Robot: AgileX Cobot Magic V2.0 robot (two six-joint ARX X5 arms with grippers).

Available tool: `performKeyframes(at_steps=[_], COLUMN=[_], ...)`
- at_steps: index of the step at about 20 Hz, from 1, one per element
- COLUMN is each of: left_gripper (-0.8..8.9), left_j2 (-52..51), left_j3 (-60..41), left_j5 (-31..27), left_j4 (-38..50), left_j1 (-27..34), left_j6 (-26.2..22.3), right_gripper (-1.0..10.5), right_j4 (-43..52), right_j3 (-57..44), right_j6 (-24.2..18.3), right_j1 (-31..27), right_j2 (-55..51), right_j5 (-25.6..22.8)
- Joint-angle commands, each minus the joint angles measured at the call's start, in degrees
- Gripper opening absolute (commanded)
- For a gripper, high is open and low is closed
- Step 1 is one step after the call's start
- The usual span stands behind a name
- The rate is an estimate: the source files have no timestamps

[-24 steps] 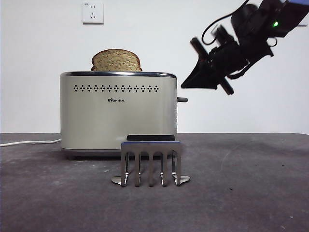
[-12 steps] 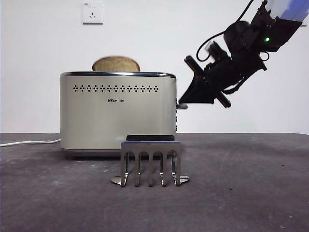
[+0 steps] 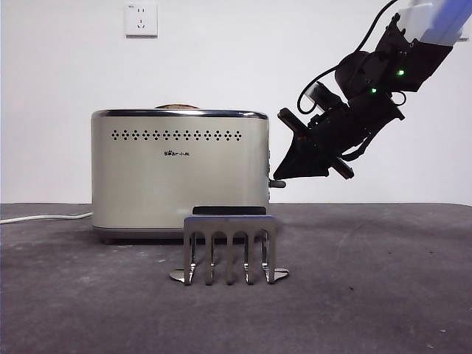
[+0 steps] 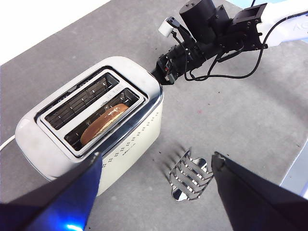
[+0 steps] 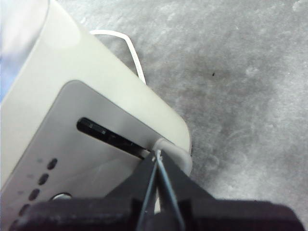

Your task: Pick up a slice of bread from the rack,put the bread on the toaster,press the button

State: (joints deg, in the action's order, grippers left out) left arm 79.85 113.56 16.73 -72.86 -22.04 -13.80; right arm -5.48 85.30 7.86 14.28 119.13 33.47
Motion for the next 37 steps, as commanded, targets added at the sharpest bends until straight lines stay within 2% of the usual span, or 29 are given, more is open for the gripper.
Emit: performKeyframes(at_steps=[1,18,25,28,31,34,37], left_gripper=[3.77,3.77,3.76,3.77,3.77,3.77,3.77], left_j2=[0.0,0.0,0.0,0.0,0.0,0.0,0.0], left_j3=[-0.2,-0.2,-0.2,-0.2,-0.2,-0.2,-0.2], left_j5=[0.2,0.2,0.2,0.2,0.0,0.0,0.0], left_j4=[-0.2,-0.6,-0.9,-1.2,-1.8,-3.1,-4.4], left_j1=[0.0,0.0,0.0,0.0,0.0,0.0,0.0], left_j6=[0.6,0.6,0.5,0.5,0.5,0.5,0.5], right_gripper=[-0.1,-0.1,-0.1,-0.1,-0.1,-0.1,-0.1], right_j4=[-2.8,-1.6,-2.4,-9.9,-22.4,-37.7,-48.2], right_j3=[-1.4,-1.4,-1.4,-1.4,-1.4,-1.4,-1.4], right_j6=[-0.8,0.0,0.2,-0.2,-2.1,-7.4,-11.6], right_j1=[0.4,0.4,-0.2,-0.4,-0.3,0.2,0.5], right_j2=[3.0,2.0,-13.1,-22.4,-31.4,-39.0,-43.0], right_j5=[-1.1,-0.6,-0.9,-0.8,-0.8,-0.4,-0.4])
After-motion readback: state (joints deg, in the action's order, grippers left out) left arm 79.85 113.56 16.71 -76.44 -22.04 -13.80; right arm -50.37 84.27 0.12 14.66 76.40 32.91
